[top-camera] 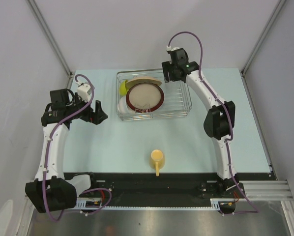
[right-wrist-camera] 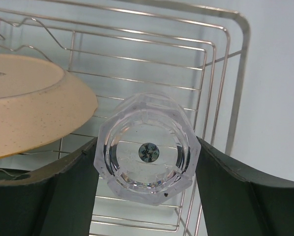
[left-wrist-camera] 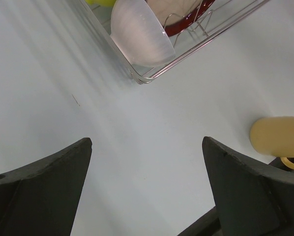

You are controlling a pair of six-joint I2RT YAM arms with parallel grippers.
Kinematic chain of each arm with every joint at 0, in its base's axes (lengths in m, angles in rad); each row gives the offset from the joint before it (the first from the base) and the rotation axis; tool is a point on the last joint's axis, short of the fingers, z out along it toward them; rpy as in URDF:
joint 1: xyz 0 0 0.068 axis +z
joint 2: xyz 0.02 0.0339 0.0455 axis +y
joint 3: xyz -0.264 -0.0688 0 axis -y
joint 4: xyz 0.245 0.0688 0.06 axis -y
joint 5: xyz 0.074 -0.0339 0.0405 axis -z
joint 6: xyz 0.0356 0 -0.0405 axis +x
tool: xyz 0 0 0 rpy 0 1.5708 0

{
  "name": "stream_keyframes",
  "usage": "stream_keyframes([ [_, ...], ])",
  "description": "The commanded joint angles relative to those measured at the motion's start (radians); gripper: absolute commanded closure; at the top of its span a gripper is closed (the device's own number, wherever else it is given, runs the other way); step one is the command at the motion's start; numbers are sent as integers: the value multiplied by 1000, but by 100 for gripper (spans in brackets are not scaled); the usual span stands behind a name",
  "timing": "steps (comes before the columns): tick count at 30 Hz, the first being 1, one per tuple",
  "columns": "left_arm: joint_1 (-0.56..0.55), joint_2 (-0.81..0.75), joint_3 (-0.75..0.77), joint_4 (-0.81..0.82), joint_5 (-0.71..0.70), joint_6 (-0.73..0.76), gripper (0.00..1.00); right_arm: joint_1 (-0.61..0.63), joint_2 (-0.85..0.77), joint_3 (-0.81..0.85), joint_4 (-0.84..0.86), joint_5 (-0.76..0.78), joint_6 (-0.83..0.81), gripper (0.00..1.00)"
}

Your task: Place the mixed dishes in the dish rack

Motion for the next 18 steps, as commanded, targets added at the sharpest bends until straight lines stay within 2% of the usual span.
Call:
stream_keyframes([
  [1,10,0,22,10,4,26,1,6,3,-36,112,33,-10,100],
  [18,10,-6,10,8,-7,28,1,-14,89,-67,195,-2,41,100],
])
